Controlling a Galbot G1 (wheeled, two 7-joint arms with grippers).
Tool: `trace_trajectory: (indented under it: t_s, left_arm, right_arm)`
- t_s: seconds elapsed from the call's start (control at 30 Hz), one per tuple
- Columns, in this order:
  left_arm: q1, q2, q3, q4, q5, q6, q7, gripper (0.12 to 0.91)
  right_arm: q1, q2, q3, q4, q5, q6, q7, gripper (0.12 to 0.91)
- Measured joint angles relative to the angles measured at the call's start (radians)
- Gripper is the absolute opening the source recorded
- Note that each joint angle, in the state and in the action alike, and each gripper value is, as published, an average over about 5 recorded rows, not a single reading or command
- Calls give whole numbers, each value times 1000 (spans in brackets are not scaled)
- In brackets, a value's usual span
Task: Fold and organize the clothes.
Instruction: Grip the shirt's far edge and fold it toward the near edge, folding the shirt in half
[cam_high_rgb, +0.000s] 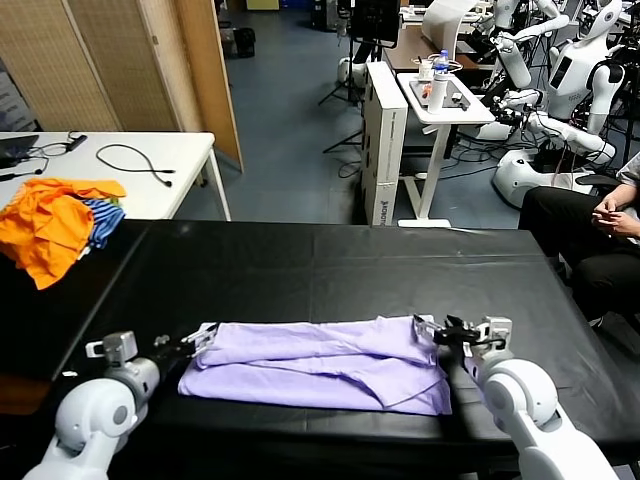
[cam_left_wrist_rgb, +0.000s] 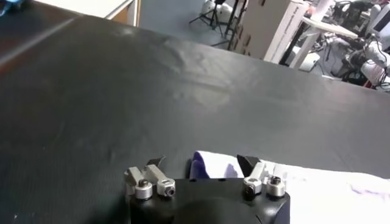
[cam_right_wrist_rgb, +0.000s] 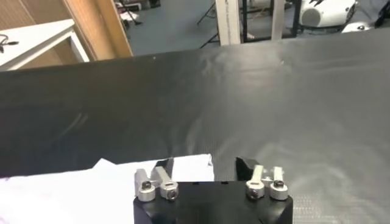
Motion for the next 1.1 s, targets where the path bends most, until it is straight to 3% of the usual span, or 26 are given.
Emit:
trace_trajectory:
  t_s: [0.13, 0.2, 0.3, 0.37, 0.53, 0.63, 0.9, 0.97, 1.03, 1.1]
  left_arm:
    - [1, -3, 3, 2, 1, -1, -2, 473]
    - [1, -4, 3, 2, 5, -6, -3, 341]
    - [-1, -5, 3, 7, 13, -21, -9, 188]
    - [-4, -5, 4, 11, 16, -28, -13, 148]
    - [-4, -7, 10, 9, 18, -28, -7, 146]
    - [4, -10, 10, -3, 24, -26, 4, 191]
    - [55, -1, -30, -69, 14, -27, 4, 623]
    - [75, -4, -42, -93, 15, -30, 6, 754]
    - [97, -13, -54, -114, 25, -37, 11, 846]
    - [119, -25, -62, -128, 43, -50, 22, 886]
  right_arm:
    - [2, 7, -5, -1, -9, 5, 0, 203]
    - [0, 11, -5, 1, -18, 14, 6, 149]
    - [-3, 20, 2, 5, -38, 29, 20, 142]
    - [-7, 27, 8, 8, -44, 31, 25, 140]
    - [-20, 29, 16, 24, -25, 7, 6, 180]
    - [-31, 21, 25, 42, -16, -8, -10, 307]
    - [-81, -19, 78, 119, 10, -16, -36, 799]
    - [-96, -23, 96, 137, 10, -14, -42, 871]
    - [-111, -23, 113, 155, 10, -12, -48, 896]
    - [-125, -24, 128, 172, 10, -9, -56, 904]
